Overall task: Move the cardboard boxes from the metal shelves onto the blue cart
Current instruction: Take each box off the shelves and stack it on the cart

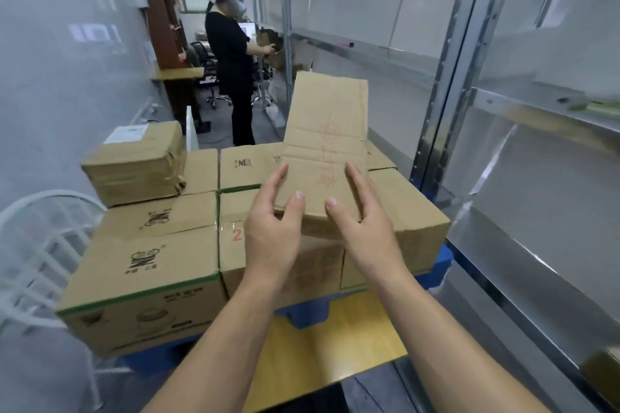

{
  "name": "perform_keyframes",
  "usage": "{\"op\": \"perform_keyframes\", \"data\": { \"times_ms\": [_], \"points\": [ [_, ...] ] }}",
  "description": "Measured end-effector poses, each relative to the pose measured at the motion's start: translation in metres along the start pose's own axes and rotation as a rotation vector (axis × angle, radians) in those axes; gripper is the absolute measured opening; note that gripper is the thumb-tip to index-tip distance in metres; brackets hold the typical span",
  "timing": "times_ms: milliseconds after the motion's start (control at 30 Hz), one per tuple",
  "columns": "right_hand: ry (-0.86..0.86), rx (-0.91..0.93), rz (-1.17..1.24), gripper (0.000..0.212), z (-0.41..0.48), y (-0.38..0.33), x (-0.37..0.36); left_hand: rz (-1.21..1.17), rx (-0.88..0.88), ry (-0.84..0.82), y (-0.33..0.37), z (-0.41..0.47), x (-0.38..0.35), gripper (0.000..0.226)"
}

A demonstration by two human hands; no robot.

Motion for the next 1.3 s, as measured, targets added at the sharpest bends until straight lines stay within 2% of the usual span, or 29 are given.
{"op": "perform_keyframes", "data": {
  "times_ms": [300,600,767,1000,1300],
  "points": [
    [-0.076,-0.012,0.079,0.071,0.08,-0.013,-0.124,0.068,0.079,0.067,-0.048,0.095,0.085,0.046],
    [-0.102,-0.05,0.073,0.066,0.126,-0.011,-0.211,0.075,0.151,0.15,-0.092,0.149,0.149,0.047],
    [-0.122,-0.079,0.09,0.056,0.142,-0.003,-0.234,0.093,0.181,0.206,-0.108,0.161,0.162,0.033],
    [-0.14,-0.137,0.198,0.042,0.158,0.005,-0.251,0.197,0.24,0.254,-0.12,0.174,0.172,0.05],
    [-0.219,-0.126,0.186,0.043,0.175,0.011,-0.268,0.245,0.24,0.31,-0.126,0.18,0.177,0.05]
  ]
}}
Point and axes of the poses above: each hand's wrist, its own z-axis towards the middle knuckle, its own x-axis out of the back of the hand, y = z × x, the point moved 9 cm from there along z, towards the middle knuckle, and after that the axes turned 7 degrees about -z, right-handed, at the moved point
